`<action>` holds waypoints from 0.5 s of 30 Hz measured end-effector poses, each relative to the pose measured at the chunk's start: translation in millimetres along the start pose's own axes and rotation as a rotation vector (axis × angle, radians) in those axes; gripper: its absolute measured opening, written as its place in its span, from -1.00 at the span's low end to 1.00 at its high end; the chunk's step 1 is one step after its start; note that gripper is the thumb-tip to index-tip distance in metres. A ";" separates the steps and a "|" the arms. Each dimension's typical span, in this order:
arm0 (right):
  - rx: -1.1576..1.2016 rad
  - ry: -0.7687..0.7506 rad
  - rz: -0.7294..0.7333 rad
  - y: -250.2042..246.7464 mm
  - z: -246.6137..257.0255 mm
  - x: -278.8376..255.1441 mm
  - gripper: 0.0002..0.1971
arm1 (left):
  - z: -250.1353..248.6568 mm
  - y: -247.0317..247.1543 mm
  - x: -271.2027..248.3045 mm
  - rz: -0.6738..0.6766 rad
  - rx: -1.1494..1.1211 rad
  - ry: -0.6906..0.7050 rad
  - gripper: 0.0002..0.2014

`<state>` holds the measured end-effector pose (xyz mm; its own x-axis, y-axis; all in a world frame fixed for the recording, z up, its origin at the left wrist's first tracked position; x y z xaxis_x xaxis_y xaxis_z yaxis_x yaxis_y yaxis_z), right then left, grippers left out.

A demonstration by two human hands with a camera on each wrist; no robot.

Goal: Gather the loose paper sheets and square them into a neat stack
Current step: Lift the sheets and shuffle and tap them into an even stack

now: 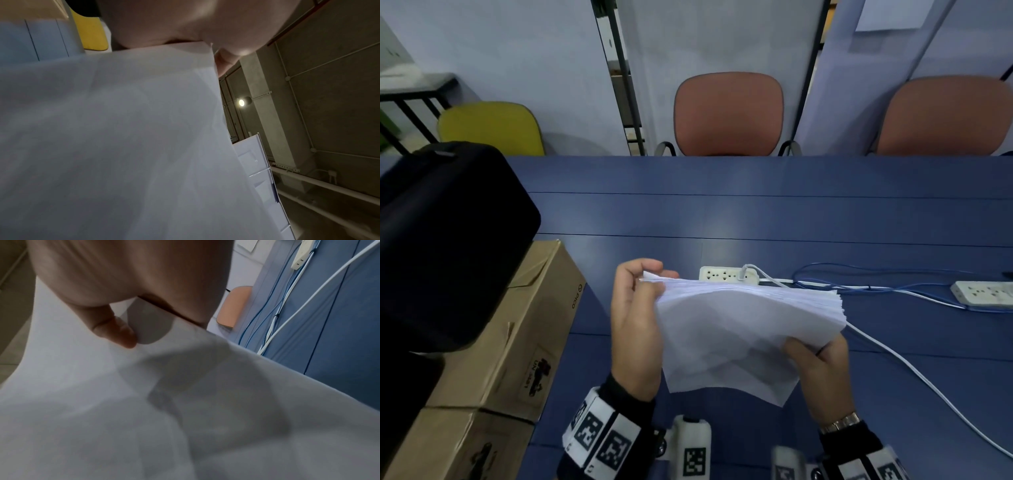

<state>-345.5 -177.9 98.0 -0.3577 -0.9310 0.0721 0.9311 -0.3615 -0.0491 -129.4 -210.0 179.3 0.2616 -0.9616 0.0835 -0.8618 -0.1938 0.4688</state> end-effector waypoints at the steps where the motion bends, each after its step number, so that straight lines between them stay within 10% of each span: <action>1: 0.003 0.001 0.000 -0.4 0.2 0.7 -0.73 | -0.3 0.3 -1.0 0.012 -0.010 -0.005 -0.72; 15: -0.010 -0.009 0.028 -1.4 -10.1 -0.9 -0.70 | -3.8 -3.5 -1.0 0.027 0.065 0.074 -0.77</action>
<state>-347.3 -177.0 87.9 -0.3311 -0.9402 0.0799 0.9398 -0.3361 -0.0611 -124.9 -207.6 181.0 0.2673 -0.9500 0.1614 -0.8948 -0.1826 0.4074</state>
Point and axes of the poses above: each hand's wrist, its own x-axis towards the middle knuckle, its own y-axis out of the palm, z = x × y, the point moved 2 cm from there along x, towards the middle knuckle, and after that the axes turned 13 degrees about -x, right-handed, at the moved point
